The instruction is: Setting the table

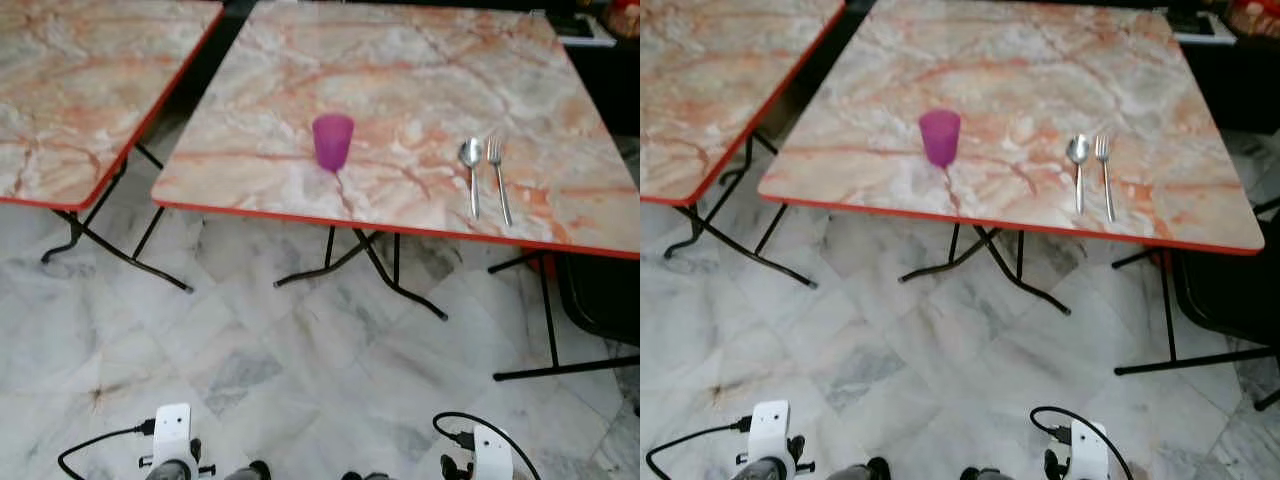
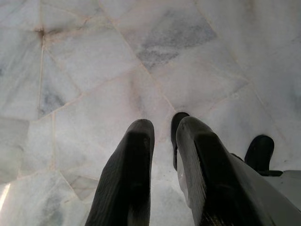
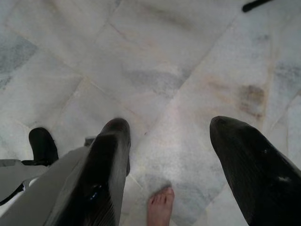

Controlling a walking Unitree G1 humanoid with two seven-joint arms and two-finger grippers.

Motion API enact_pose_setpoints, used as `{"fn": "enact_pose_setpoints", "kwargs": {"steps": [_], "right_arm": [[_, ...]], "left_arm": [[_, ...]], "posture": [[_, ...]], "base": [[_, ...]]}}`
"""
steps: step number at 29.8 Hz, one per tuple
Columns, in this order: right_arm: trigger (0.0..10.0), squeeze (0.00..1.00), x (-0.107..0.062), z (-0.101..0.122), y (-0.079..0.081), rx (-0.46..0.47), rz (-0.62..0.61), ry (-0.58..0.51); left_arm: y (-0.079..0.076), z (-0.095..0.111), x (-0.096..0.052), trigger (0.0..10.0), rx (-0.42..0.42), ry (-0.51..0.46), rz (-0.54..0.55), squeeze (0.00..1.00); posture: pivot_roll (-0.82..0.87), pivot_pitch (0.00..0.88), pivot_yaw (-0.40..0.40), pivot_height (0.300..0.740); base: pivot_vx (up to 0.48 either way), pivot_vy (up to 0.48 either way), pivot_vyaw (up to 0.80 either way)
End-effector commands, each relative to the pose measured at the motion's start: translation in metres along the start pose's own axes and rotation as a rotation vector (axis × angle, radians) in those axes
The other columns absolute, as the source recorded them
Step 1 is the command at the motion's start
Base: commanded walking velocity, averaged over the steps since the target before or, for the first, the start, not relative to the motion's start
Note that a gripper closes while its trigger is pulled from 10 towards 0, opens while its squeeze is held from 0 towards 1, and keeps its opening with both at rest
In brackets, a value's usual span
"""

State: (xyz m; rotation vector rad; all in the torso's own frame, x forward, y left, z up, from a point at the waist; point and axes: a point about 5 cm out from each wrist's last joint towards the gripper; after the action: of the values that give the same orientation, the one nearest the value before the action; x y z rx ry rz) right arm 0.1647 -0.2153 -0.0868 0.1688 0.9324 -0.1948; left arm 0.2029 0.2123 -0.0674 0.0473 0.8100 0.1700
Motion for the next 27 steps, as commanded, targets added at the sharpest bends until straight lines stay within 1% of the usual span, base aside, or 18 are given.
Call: {"fn": "enact_pose_setpoints", "kwargs": {"steps": [1,10,13,27], "right_arm": [[10.0,0.0,-0.001,-0.0054,-0.0006,0.009,-0.003,0.018],[10.0,0.0,-0.0008,-0.005,-0.0001,0.022,-0.004,0.019],[10.0,0.0,-0.0006,-0.0042,0.0005,0.019,-0.002,0.015],[10.0,0.0,-0.0002,-0.0032,0.0008,0.016,-0.008,0.014]], "left_arm": [[0.0012,-0.0118,-0.0025,10.0,-0.008,0.048,0.001,0.0],[0.0006,-0.0098,-0.0019,10.0,-0.009,0.043,0.001,0.0],[0.0001,-0.0097,-0.0019,10.0,-0.009,0.043,0.0,0.0],[-0.0012,-0.0096,-0.0018,10.0,-0.003,0.045,-0.007,0.0]], "posture": [[-0.04,0.186,-0.02,0.74],[-0.04,0.19,-0.019,0.74],[-0.04,0.19,-0.019,0.74],[-0.04,0.191,-0.015,0.74]], "base": [[0.274,0.0,0.0],[0.29,0.0,0.0],[0.311,0.0,-0.61],[0.305,0.0,0.0]]}}
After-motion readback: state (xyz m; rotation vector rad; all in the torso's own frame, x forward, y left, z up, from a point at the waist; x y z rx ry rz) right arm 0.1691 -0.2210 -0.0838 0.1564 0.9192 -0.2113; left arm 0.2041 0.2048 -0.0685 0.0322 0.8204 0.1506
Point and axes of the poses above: a point about 5 cm out from each wrist's last joint towards the gripper, its own x axis pointing out of the wrist towards the gripper, its own z axis along the axis of the wrist's last joint, y = z × x, and after that the axes turned 4 degrees about x, right-handed
